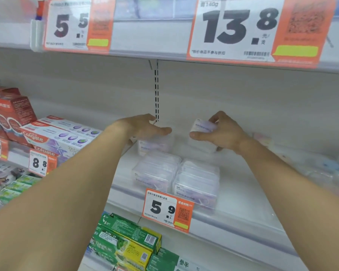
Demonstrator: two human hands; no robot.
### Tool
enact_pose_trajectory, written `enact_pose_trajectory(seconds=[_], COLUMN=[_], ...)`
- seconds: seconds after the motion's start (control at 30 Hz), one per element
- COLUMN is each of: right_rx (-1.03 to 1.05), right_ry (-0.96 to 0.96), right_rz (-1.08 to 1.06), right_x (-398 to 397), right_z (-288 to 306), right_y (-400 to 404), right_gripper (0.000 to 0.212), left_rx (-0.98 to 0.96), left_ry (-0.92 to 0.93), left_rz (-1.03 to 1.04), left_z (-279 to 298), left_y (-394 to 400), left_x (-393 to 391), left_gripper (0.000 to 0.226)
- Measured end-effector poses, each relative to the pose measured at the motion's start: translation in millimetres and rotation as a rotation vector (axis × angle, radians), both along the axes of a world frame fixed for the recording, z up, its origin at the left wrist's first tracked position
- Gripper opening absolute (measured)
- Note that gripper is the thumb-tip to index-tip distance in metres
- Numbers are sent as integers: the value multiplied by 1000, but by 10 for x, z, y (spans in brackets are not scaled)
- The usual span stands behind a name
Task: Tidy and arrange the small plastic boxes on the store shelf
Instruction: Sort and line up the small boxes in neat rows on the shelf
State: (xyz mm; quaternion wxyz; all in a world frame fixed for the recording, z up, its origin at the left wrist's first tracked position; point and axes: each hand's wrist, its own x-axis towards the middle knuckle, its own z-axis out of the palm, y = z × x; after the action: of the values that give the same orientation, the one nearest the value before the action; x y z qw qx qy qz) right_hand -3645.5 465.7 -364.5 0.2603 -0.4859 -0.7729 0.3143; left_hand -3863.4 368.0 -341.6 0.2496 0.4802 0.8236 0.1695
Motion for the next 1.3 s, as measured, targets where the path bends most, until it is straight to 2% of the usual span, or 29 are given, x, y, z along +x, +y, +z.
enact_pose_trajectory(seconds=[0.1,0.17,0.27,0.37,0.43,0.53,0.6,0.7,0.77,0.83,0.9,0.97,1.03,1.1,1.2,1.3], right_rx=[116,-16,-137,-228,-249,-161,-175,-265,-227,-30,89,-33,-139,-73,115,76], right_ry=[-168,-210,-149,-122,-84,-128,-168,-284,-350,-268,-85,71,107,23,-247,-386], right_rz=[70,144,158,133,110,48,57,159,178,138,201,348,416,371,274,339], right_x=[127,207,290,333,348,370,401,450,437,346,208,42,-122,-244,-304,-209], right_z=[-72,-117,-98,-33,-6,23,52,134,195,264,306,342,353,325,196,133], right_y=[9,10,25,-40,-84,-130,-148,-187,-174,-133,-123,-156,-163,-144,-119,-171], right_gripper=[55,42,53,70,66,59,55,46,45,48,53,67,70,60,58,47], left_rx=[44,109,229,402,482,526,511,451,404,323,254,213,205,246,278,152], left_ry=[8,56,55,-60,-150,-287,-340,-291,-331,-396,-473,-529,-555,-538,-460,-235], left_rz=[-38,-27,15,107,131,139,134,118,104,90,78,49,8,-18,-66,-164], left_z=[-112,-138,-140,-141,-157,-180,-184,-144,-107,-51,-11,13,29,44,-45,-197], left_y=[72,99,104,107,123,134,157,177,193,193,198,203,206,194,183,128], left_x=[65,103,85,46,16,-31,-41,-23,-17,-9,-17,-35,-36,-5,6,24], left_gripper=[85,75,72,68,63,62,59,50,46,46,47,49,48,45,45,54])
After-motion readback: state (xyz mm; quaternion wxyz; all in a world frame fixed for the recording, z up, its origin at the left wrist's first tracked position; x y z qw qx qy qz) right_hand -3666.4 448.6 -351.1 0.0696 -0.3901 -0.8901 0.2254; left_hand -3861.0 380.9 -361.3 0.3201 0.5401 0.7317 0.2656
